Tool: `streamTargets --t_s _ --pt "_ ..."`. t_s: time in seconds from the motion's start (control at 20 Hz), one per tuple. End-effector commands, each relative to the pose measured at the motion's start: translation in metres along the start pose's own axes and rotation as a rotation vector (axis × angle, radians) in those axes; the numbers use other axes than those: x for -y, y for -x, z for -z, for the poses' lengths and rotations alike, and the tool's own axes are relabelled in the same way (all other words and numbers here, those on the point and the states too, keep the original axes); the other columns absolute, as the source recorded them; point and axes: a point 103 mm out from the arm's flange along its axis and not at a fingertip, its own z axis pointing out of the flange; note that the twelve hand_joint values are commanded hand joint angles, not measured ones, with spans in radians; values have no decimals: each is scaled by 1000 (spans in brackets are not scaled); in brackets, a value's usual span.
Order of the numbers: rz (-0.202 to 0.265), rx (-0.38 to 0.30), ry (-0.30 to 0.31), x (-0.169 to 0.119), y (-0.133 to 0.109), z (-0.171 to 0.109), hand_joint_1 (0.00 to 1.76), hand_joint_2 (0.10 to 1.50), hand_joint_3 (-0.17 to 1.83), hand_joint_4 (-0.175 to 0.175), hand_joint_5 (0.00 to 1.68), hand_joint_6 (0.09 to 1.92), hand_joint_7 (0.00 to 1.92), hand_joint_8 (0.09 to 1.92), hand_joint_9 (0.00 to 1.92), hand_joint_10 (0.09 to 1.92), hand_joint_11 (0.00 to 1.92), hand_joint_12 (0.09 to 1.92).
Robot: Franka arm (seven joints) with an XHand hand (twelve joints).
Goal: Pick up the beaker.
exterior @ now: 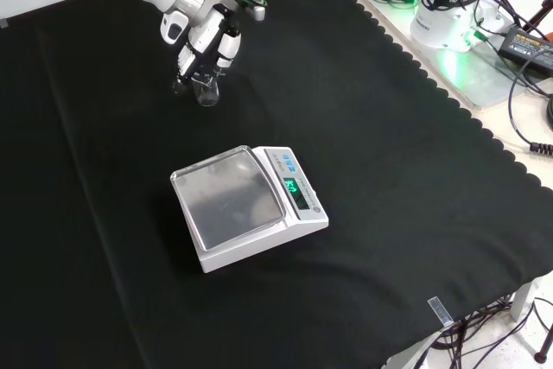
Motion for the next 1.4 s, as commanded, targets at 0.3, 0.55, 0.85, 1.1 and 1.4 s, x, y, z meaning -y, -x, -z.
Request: streamTargets --t_s 0.3,0.55,0.85,1.1,1.4 --pt "-39 77 203 -3 -7 -14 795 677 35 -89 362 87 261 773 528 811 690 1267" --pt "-36 105 252 5 -11 -13 950 683 80 -101 516 185 493 857 847 649 1038 1011" --pt "-14 134 228 19 -20 3 1024 594 323 -114 418 644 624 895 1017 522 1219 852" --pt "-3 156 244 32 -33 18 1020 523 492 -115 392 724 634 913 1022 529 1221 856" --pt "49 136 298 68 -56 51 1013 509 530 -116 387 732 639 920 1022 536 1216 862"
